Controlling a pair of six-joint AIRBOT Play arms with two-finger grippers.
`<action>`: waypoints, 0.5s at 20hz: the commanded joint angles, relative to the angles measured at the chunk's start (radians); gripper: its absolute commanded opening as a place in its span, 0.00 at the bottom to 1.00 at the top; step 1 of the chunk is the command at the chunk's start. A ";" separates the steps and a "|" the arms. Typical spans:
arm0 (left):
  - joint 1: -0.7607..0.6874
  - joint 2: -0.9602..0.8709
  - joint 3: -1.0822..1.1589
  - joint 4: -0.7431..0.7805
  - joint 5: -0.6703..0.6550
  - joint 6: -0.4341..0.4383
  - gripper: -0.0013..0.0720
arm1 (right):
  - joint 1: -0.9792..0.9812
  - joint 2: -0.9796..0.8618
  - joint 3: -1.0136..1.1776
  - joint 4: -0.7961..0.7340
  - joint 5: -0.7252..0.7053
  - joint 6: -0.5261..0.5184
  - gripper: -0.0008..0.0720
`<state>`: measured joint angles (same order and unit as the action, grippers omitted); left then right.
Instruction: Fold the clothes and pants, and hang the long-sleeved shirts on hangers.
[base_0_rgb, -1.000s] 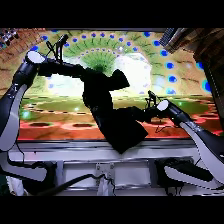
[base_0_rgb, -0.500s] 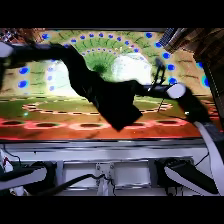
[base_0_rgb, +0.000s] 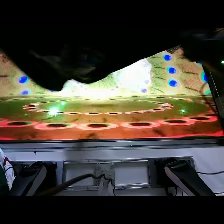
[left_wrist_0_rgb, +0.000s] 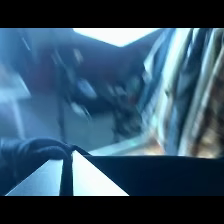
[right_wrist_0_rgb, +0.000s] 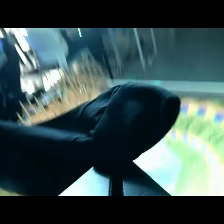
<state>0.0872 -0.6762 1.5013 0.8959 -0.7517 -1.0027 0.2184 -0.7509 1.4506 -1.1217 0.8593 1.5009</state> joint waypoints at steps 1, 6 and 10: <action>0.004 0.152 0.000 0.118 0.026 0.006 0.02 | 0.000 0.057 0.121 -0.032 0.117 0.002 0.06; 0.004 0.113 0.000 0.129 -0.128 0.050 0.02 | 0.000 0.006 0.146 -0.251 0.152 0.039 0.06; -0.017 -0.083 0.000 0.122 -0.315 0.045 0.03 | 0.000 -0.183 0.146 -0.344 0.231 0.034 0.06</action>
<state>0.0834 -0.6529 1.5017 1.0145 -0.9272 -0.9611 0.2184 -0.8230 1.5902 -1.3670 1.0286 1.5295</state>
